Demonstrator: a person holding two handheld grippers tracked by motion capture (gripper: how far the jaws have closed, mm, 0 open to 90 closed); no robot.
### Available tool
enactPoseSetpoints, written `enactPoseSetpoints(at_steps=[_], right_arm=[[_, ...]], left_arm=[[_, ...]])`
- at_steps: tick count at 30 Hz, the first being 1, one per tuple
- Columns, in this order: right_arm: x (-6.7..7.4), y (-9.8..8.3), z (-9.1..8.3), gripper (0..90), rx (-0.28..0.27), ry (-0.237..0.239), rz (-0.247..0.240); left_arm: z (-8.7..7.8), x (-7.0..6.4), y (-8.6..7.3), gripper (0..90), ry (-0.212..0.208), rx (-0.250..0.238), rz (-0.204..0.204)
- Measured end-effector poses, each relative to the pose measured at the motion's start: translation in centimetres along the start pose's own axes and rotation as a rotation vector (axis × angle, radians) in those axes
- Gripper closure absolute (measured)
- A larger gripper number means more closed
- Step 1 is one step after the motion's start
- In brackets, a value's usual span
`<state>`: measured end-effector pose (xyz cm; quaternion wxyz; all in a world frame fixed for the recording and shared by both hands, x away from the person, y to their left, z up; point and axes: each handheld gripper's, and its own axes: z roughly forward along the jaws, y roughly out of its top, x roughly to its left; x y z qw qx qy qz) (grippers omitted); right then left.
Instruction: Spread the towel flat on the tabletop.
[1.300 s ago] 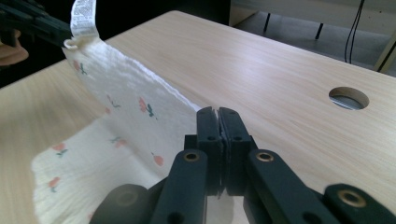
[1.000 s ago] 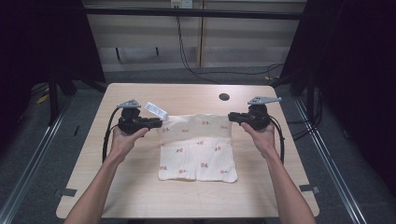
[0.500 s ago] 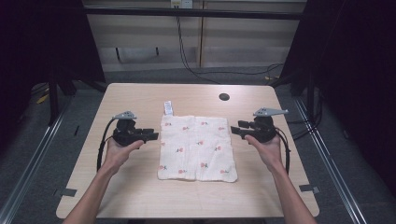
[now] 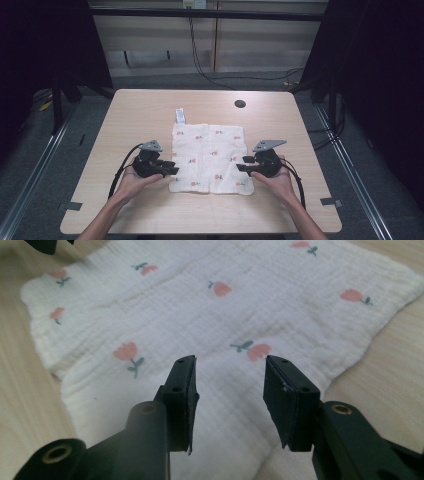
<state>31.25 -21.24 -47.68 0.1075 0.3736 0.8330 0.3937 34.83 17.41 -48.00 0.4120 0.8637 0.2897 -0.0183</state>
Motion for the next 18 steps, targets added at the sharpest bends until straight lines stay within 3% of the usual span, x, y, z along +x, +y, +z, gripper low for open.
enactPoseSetpoints(at_steps=[1, 2, 4, 9, 10, 13, 17, 18], right_arm=[[0.0, 0.0, 0.0, 56.7, 0.0, 0.0, 0.0], [-0.5, -0.2, 0.6, 55.7, 0.016, 0.031, 0.04], [-0.9, -0.3, 1.1, 54.6, 0.023, 0.021, 0.04], [-1.2, -0.6, 1.7, 52.5, 0.047, -0.021, 0.019], [-1.2, -0.9, 2.1, 50.4, 0.064, -0.03, 0.015], [-1.0, -1.2, 2.3, 48.8, 0.052, -0.04, -0.007], [-0.7, -1.2, 2.5, 56.1, 0.046, -0.074, -0.035], [-0.7, -1.2, 2.4, 64.4, 0.056, -0.092, -0.031]], left_arm=[[0.0, 0.0, 0.0, 66.2, 0.0, 0.0, 0.0], [0.6, 0.3, 0.0, 65.4, -0.018, 0.008, -0.02], [1.1, 0.2, -0.1, 63.4, -0.015, 0.025, -0.014], [1.6, -0.4, -0.5, 59.0, -0.015, 0.066, 0.029], [1.5, -0.7, -0.8, 58.9, -0.033, 0.084, 0.036], [1.2, -0.9, -1.3, 59.0, -0.035, 0.094, 0.047], [1.1, -1.5, -1.8, 58.3, -0.034, 0.084, 0.077], [1.3, -2.1, -1.9, 58.1, -0.037, 0.086, 0.108]])
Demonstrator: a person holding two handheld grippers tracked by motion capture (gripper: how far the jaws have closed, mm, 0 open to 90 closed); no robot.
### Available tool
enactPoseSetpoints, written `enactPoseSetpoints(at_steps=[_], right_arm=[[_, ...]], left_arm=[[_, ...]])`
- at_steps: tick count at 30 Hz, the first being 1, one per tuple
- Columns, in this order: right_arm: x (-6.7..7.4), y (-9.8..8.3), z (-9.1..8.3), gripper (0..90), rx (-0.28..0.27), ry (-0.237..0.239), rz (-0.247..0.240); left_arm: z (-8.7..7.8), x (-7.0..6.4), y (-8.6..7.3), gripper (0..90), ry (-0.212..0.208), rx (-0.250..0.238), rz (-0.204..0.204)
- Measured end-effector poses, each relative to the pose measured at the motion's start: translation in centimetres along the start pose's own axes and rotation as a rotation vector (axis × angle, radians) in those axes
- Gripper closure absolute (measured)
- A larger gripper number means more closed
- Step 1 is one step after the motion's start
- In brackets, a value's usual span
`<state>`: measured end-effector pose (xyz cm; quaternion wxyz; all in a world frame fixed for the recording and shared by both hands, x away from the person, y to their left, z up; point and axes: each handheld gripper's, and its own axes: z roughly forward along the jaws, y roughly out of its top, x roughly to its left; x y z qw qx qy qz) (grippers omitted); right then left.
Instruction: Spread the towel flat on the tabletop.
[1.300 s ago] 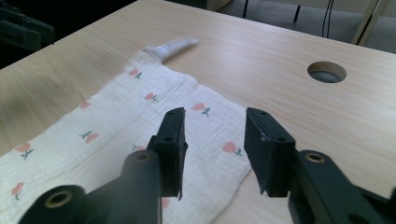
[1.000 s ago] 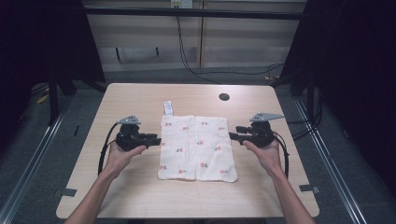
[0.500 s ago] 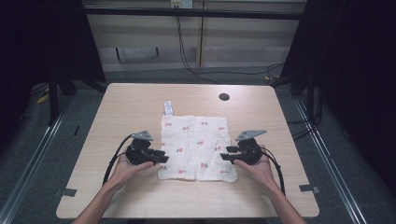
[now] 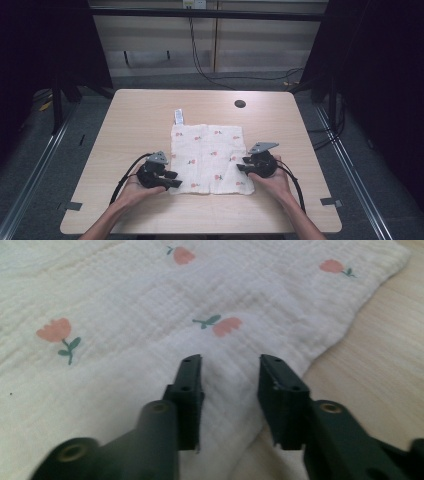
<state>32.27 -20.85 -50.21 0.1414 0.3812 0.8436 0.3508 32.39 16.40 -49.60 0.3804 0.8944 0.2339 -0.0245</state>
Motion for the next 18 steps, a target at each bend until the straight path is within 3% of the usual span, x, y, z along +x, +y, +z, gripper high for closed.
enactPoseSetpoints(at_steps=[2, 5, 7, 9, 13, 14, 15, 16, 18], right_arm=[[-0.1, 0.0, 0.0, 68.7, -0.008, -0.006, 0.002], [-0.1, -0.3, -0.5, 82.0, 0.013, -0.018, 0.041], [-0.2, -0.6, -1.0, 85.5, 0.015, 0.003, 0.05], [-0.1, -1.1, -1.6, 87.2, 0.028, 0.033, 0.072], [0.7, -2.0, -2.7, 87.9, 0.039, 0.07, 0.076], [1.0, -2.4, -3.0, 87.9, 0.037, 0.076, 0.066], [1.3, -2.8, -3.4, 88.0, 0.035, 0.084, 0.063], [1.8, -3.4, -4.0, 88.1, 0.035, 0.102, 0.07], [2.3, -3.8, -4.4, 88.2, 0.042, 0.098, 0.065]], left_arm=[[0.1, -0.3, 0.0, 58.3, 0.001, 0.002, 0.012], [0.1, -1.0, -0.1, 75.8, 0.028, 0.018, 0.065], [0.1, -1.2, -0.1, 83.6, 0.029, 0.019, 0.057], [0.1, -1.2, -0.2, 89.9, 0.039, 0.024, 0.075], [-0.1, -1.5, -0.5, 90.0, 0.039, 0.015, 0.071], [-0.1, -1.7, -0.8, 90.0, 0.026, 0.007, 0.057], [-0.4, -1.8, -0.9, 90.0, 0.028, 0.024, 0.076], [-0.4, -2.4, -1.2, 90.0, 0.004, 0.018, 0.056], [-0.5, -2.7, -1.3, 90.0, -0.007, 0.025, 0.065]])
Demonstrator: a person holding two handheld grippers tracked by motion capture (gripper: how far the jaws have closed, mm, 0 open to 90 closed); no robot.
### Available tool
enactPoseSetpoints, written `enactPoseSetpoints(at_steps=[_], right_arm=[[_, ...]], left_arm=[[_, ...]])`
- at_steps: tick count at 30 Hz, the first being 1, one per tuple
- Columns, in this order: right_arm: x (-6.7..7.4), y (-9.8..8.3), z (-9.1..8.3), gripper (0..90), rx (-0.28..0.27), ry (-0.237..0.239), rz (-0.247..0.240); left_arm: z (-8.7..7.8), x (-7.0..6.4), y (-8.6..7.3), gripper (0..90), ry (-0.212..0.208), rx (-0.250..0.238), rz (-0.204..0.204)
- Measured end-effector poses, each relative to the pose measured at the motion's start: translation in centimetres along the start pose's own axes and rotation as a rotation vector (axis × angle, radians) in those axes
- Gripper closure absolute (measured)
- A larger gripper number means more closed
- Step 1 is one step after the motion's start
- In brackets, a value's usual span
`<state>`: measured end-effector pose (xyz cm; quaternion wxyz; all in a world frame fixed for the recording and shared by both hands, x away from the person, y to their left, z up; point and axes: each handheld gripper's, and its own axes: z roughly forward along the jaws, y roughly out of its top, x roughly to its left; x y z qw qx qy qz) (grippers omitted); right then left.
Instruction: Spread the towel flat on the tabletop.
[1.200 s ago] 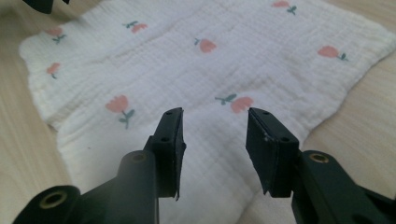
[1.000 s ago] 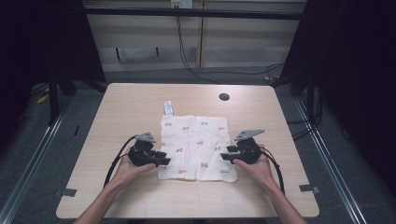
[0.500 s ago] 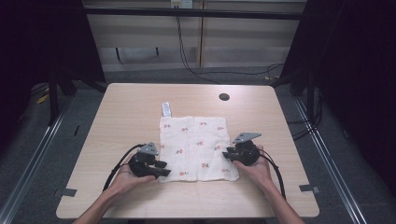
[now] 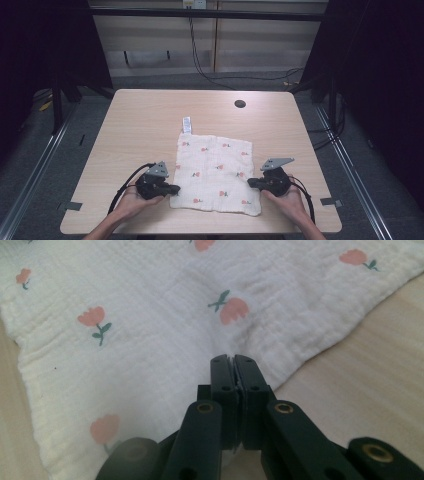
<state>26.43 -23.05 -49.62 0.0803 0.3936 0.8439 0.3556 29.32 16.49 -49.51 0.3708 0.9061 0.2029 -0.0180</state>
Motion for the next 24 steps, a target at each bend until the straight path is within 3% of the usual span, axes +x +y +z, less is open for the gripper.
enactPoseSetpoints(at_steps=[3, 4, 11, 13, 16, 18, 19, 20, 22, 24], right_arm=[[0.5, -0.4, -0.3, 88.1, 0.002, 0.012, -0.005], [0.7, -0.4, -0.4, 88.1, 0.005, 0.014, -0.003], [1.5, -0.8, -0.5, 87.8, 0.008, 0.027, -0.004], [1.7, -0.6, -0.4, 83.0, 0.008, 0.012, -0.008], [1.7, -0.2, -0.5, 75.1, -0.018, 0.013, 0.008], [1.6, -0.1, -0.5, 73.2, -0.029, 0.006, 0.003], [1.3, 0.0, -0.5, 72.2, -0.047, 0.008, 0.006], [0.7, 0.3, -0.6, 71.6, -0.061, -0.003, 0.012], [0.0, 0.8, -0.8, 71.1, -0.081, -0.013, 0.017], [-0.5, 1.3, -1.0, 71.1, -0.101, -0.021, 0.031]], left_arm=[[-0.1, -0.3, -0.1, 90.0, -0.015, 0.009, 0.0], [-0.2, -0.6, -0.3, 90.0, -0.035, 0.014, -0.018], [-0.7, -1.7, -1.0, 90.0, -0.075, 0.033, 0.0], [-0.7, -1.8, -1.0, 88.5, -0.074, 0.035, 0.009], [-0.6, -1.3, -0.7, 80.3, -0.115, 0.019, -0.009], [-0.6, -1.2, -0.6, 76.7, -0.111, 0.006, -0.027], [-0.6, -1.1, -0.4, 70.0, -0.109, -0.01, -0.029], [-0.8, -1.0, -0.2, 65.4, -0.078, -0.018, -0.036], [-1.0, -0.5, 0.2, 62.9, -0.074, -0.037, -0.036], [-1.0, 0.5, 0.5, 59.1, -0.056, -0.066, -0.087]])
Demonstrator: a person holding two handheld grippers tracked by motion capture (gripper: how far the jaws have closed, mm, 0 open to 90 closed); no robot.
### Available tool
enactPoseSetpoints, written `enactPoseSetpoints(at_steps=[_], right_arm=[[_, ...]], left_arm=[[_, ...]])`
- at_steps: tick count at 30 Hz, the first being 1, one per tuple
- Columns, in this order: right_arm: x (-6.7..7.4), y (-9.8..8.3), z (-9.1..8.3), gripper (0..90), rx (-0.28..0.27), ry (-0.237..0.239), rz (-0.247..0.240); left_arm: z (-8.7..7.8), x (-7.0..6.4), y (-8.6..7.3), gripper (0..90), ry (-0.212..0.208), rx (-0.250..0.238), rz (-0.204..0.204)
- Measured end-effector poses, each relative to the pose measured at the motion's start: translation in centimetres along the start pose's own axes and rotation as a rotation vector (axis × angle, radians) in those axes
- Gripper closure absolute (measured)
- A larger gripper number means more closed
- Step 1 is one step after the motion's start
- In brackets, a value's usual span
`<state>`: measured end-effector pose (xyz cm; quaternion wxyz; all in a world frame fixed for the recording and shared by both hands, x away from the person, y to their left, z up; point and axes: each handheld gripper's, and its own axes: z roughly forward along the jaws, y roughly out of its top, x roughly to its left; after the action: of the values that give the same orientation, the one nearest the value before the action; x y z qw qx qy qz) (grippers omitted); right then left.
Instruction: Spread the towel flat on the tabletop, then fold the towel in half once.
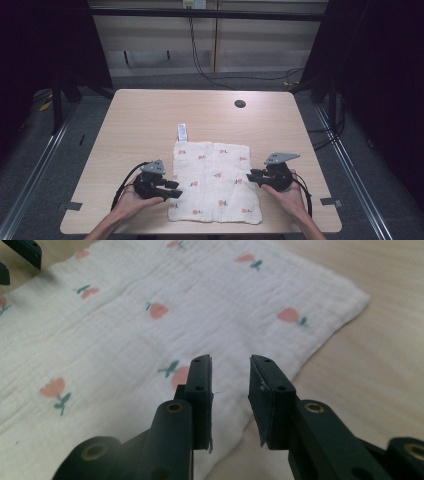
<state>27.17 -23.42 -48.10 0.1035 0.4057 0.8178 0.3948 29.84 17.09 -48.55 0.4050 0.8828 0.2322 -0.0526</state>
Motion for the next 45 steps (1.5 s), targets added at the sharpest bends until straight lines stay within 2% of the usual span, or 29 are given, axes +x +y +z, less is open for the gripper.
enactPoseSetpoints(at_steps=[1, 2, 4, 5, 6, 9, 11, 12, 13, 14, 15, 16, 17, 18, 21, 22, 24, 27, 28, 30, 32, 33, 34, 38, 40, 43, 44, 45], right_arm=[[0.0, 0.0, 0.0, 71.1, 0.0, 0.0, 0.0], [-0.7, 0.7, 0.1, 71.1, -0.01, -0.009, 0.0], [-1.1, 1.1, 0.2, 71.1, -0.017, -0.014, 0.005], [-1.4, 1.5, 0.3, 71.1, -0.021, -0.014, 0.017], [-2.0, 2.2, 0.8, 70.9, -0.015, -0.025, 0.007], [-2.4, 3.0, 1.2, 70.6, -0.023, -0.033, 0.007], [-2.9, 3.7, 1.6, 70.6, -0.042, -0.036, 0.02], [-3.5, 4.4, 2.1, 70.7, -0.048, -0.036, 0.026], [-3.7, 4.7, 2.3, 70.7, -0.049, -0.038, 0.026], [-3.7, 4.7, 2.3, 70.7, -0.049, -0.038, 0.026], [-4.0, 4.9, 2.6, 71.4, -0.042, -0.041, 0.023], [-4.4, 5.6, 3.3, 75.1, -0.017, -0.053, 0.002], [-4.4, 5.6, 3.3, 75.1, -0.017, -0.053, 0.002], [-4.9, 6.2, 4.1, 75.7, -0.006, -0.057, -0.001], [-5.7, 6.6, 4.9, 75.6, 0.007, -0.053, 0.016], [-6.3, 6.7, 5.3, 74.6, 0.023, -0.051, 0.017], [-6.5, 6.7, 5.6, 73.6, 0.029, -0.062, 0.018], [-7.6, 6.3, 6.4, 73.3, 0.041, -0.084, 0.037], [-7.9, 6.0, 6.8, 72.5, 0.038, -0.072, 0.056], [-7.9, 6.0, 7.2, 70.6, 0.048, -0.088, 0.062], [-8.2, 5.9, 7.3, 69.1, 0.039, -0.091, 0.07], [-8.3, 5.9, 7.4, 67.2, 0.047, -0.109, 0.066], [-8.4, 5.8, 7.4, 64.9, 0.058, -0.105, 0.079], [-8.4, 5.7, 7.4, 63.2, 0.069, -0.081, 0.057], [-8.1, 5.6, 7.4, 66.4, 0.075, -0.094, 0.039], [-8.0, 5.5, 7.4, 78.2, 0.059, -0.093, 0.031], [-8.0, 5.4, 7.4, 81.4, 0.056, -0.098, 0.03], [-8.0, 5.4, 7.4, 81.4, 0.056, -0.098, 0.03]], left_arm=[[0.0, 0.0, 0.0, 57.4, 0.0, 0.0, 0.0], [0.0, 0.4, 0.0, 54.2, 0.01, -0.004, -0.02], [-0.1, 1.0, 0.1, 52.4, 0.005, -0.016, -0.071], [-0.2, 1.2, 0.1, 50.9, 0.026, -0.013, -0.065], [-0.5, 1.4, 0.3, 48.5, 0.047, -0.025, -0.066], [-1.0, 1.7, 0.5, 47.9, 0.066, -0.052, -0.073], [-1.4, 2.2, 0.7, 47.8, 0.083, -0.083, -0.099], [-1.3, 2.6, 0.9, 53.3, 0.1, -0.07, -0.077], [-1.3, 2.6, 0.9, 60.9, 0.1, -0.07, -0.077], [-1.2, 2.7, 1.1, 60.9, 0.09, -0.07, -0.062], [-1.0, 2.9, 1.3, 69.7, 0.077, -0.08, -0.061], [-0.1, 3.2, 2.0, 76.4, 0.082, -0.078, -0.076], [-0.1, 3.2, 2.0, 76.6, 0.082, -0.078, -0.076], [1.1, 3.3, 2.5, 76.8, 0.115, -0.038, -0.038], [1.9, 3.7, 2.6, 75.7, 0.1, -0.023, -0.057], [2.1, 3.7, 2.5, 75.1, 0.12, 0.003, -0.041], [2.1, 3.8, 2.4, 74.6, 0.108, 0.003, -0.046], [2.0, 4.1, 2.1, 73.4, 0.12, -0.016, -0.062], [2.1, 4.2, 2.1, 73.2, 0.13, -0.007, -0.065], [2.2, 4.3, 2.0, 73.2, 0.119, -0.005, -0.068], [2.2, 4.2, 2.0, 73.0, 0.127, -0.004, -0.064], [2.2, 4.2, 2.0, 72.6, 0.125, -0.003, -0.062], [2.3, 4.1, 2.0, 72.2, 0.125, -0.001, -0.059], [2.3, 4.3, 1.9, 71.5, 0.117, -0.004, -0.07], [2.3, 4.4, 2.0, 71.0, 0.116, -0.011, -0.077], [2.0, 4.7, 2.1, 67.9, 0.126, -0.01, -0.079], [1.8, 5.1, 2.3, 66.2, 0.15, -0.012, -0.088], [1.8, 5.1, 2.3, 64.3, 0.15, -0.012, -0.088]])
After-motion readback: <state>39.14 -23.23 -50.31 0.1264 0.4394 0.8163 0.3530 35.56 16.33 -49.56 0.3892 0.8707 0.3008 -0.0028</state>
